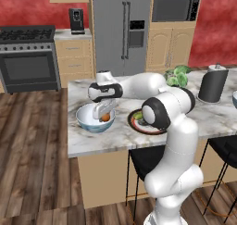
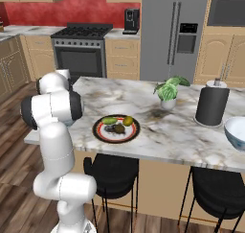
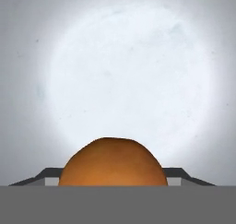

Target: Take the fruits from the plate on the dining counter and place two fruits in each bowl.

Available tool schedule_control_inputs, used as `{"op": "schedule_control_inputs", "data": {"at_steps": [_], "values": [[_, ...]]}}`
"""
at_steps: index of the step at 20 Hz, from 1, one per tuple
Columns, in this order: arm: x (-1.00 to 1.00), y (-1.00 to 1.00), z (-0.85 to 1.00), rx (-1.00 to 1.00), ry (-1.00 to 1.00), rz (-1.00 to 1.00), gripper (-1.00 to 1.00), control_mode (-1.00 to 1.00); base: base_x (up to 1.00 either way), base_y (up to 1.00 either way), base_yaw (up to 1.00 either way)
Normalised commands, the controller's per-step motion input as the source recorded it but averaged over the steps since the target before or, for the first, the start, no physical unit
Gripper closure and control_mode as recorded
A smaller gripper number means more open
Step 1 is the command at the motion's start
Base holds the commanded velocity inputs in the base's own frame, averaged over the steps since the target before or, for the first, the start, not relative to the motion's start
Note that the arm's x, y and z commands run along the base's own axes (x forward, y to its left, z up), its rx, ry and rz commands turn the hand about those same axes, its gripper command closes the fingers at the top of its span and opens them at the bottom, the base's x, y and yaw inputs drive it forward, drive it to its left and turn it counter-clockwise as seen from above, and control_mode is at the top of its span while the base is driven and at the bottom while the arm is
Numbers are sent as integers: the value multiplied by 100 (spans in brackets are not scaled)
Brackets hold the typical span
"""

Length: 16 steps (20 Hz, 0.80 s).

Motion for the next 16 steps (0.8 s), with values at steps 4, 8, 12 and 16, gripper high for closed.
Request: {"op": "schedule_control_inputs", "data": {"at_steps": [4, 8, 12, 16], "values": [[0, 0, 0, 0, 0, 0, -100, -100, 0, 0, 0], [0, 0, 0, 0, 0, 0, -100, -100, 0, 0, 0], [0, 0, 0, 0, 0, 0, -100, -100, 0, 0, 0], [0, 0, 0, 0, 0, 0, -100, -100, 0, 0, 0]]}}
